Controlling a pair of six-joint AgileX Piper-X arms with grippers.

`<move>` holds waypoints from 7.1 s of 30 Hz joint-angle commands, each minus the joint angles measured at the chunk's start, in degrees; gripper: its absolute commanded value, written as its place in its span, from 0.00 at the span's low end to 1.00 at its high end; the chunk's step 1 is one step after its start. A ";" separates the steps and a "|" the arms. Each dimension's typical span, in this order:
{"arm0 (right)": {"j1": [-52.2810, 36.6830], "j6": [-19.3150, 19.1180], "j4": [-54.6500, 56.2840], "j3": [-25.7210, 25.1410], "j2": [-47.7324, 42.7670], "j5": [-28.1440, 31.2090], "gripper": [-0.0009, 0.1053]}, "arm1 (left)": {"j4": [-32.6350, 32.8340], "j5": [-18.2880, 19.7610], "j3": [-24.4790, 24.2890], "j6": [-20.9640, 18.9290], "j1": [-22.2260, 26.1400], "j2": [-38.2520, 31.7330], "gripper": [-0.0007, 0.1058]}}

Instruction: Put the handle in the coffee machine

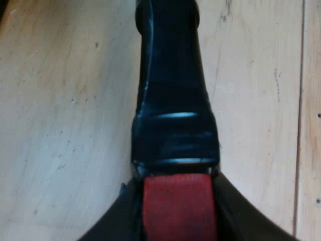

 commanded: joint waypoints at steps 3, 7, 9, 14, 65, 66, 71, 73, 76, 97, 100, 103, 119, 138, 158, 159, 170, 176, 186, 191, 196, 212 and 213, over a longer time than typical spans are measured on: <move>0.07 -0.61 -0.43 -0.63 -3.14 7.76 0.91 | 0.07 2.10 -0.45 0.24 7.99 -0.61 0.01; 0.07 -0.61 -0.43 -0.63 -3.68 8.11 0.91 | 1.95 2.24 -0.90 1.86 13.58 -0.61 0.01; -0.04 -0.34 -1.37 -0.63 -3.67 8.10 0.91 | 4.18 2.24 -1.67 3.93 16.87 -0.61 0.01; 1.37 -1.39 -3.04 -0.63 -3.80 8.53 0.91 | 9.13 6.61 -3.60 6.02 23.22 -0.61 0.01; 32.07 -19.49 -76.32 13.75 18.71 68.51 0.91 | -0.05 12.61 -12.16 12.16 32.47 15.93 0.01; 32.07 -19.62 -77.18 13.64 19.21 68.51 0.91 | -0.63 12.50 -12.16 12.16 32.47 15.93 0.01; 31.67 -19.62 -80.23 13.63 20.75 68.51 0.91 | -2.96 12.60 -12.16 12.93 32.47 15.93 0.01; 31.47 -19.62 -80.54 13.63 20.81 68.17 0.91 | -4.44 12.49 -12.16 13.05 32.47 15.93 0.01; 31.19 -19.62 -81.06 13.55 20.81 68.07 0.91 | -5.54 12.50 -12.16 13.05 32.47 15.93 0.01; 31.20 -21.00 -79.64 13.55 20.81 68.07 0.91 | -6.45 15.56 -12.16 15.30 32.47 18.88 0.01; 31.20 -21.24 -78.67 13.55 20.81 68.07 0.91 | -6.45 15.47 -12.16 15.30 33.42 19.40 0.01; 31.20 -21.24 -78.66 13.55 20.81 68.07 0.91 | -6.56 15.47 -12.16 16.14 35.23 20.45 0.01; 30.56 -21.12 -78.66 13.55 20.81 68.07 0.91 | -4.66 17.85 -16.13 17.01 35.50 20.89 0.01; 30.56 -21.01 -78.40 13.55 20.81 68.07 0.91 | -3.93 18.97 -20.00 16.15 35.50 20.89 0.01; 29.23 -20.90 -78.12 13.69 20.81 65.60 0.89 | -0.47 21.37 -21.95 16.15 35.50 20.89 0.01; 28.24 -20.90 -78.13 13.67 20.81 64.33 0.86 | -0.47 21.37 -21.95 16.15 35.50 20.89 0.01; 18.22 -20.79 -79.40 13.67 23.40 48.20 0.49 | -0.36 21.07 -21.95 16.15 35.50 20.89 0.01; 15.89 -20.98 -88.66 13.67 30.11 47.50 0.48 | 1.00 20.42 -21.95 16.31 35.50 20.89 0.01; 13.70 -27.16 -100.34 7.54 39.74 48.13 0.40 | 1.43 20.19 -21.95 16.30 35.50 20.89 0.01; 12.52 -30.05 -100.34 2.50 42.07 53.42 0.38 | 1.50 20.19 -21.95 16.30 35.50 20.89 0.01; 10.49 -30.51 -100.31 -0.03 42.57 53.93 0.36 | 1.50 20.19 -21.95 16.30 35.50 20.89 0.01; 9.20 -38.11 -110.68 -0.76 42.57 50.05 0.36 | 2.08 20.19 -21.95 16.30 35.50 20.89 0.01; 9.20 -38.17 -110.68 -0.76 42.57 50.05 0.36 | 2.08 20.19 -21.95 16.30 35.50 20.89 0.01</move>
